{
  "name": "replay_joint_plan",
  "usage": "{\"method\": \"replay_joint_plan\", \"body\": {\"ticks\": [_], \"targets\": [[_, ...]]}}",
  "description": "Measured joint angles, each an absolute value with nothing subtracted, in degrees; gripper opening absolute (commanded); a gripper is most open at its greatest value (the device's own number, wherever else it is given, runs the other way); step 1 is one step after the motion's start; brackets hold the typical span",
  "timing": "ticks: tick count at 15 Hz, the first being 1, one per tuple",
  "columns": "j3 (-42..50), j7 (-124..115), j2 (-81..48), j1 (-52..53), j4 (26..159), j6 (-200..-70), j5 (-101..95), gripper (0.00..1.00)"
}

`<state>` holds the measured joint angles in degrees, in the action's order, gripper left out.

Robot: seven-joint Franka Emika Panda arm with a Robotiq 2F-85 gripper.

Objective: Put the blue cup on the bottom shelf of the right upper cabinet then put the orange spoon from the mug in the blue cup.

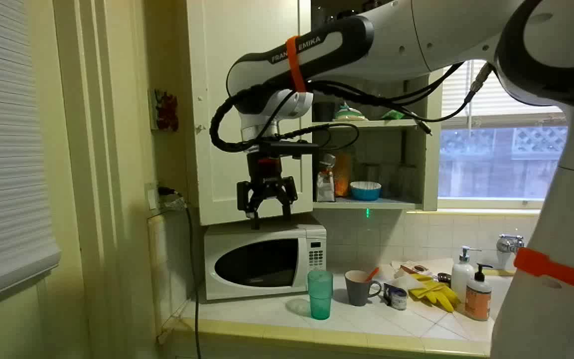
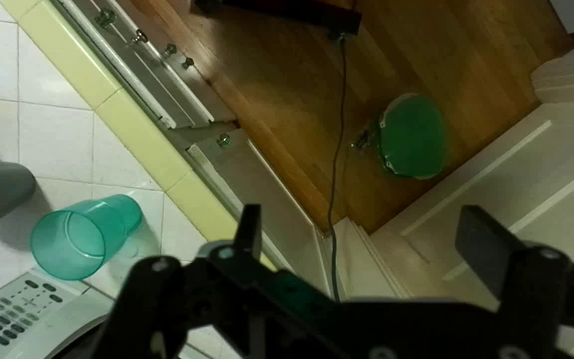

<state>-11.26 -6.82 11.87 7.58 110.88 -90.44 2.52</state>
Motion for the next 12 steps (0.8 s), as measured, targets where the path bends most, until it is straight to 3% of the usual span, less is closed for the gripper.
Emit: {"method": "replay_joint_plan", "body": {"ticks": [12], "targets": [[-10.0, -13.6, 12.8, 6.5, 112.8, -89.8, 2.0, 1.00]]}}
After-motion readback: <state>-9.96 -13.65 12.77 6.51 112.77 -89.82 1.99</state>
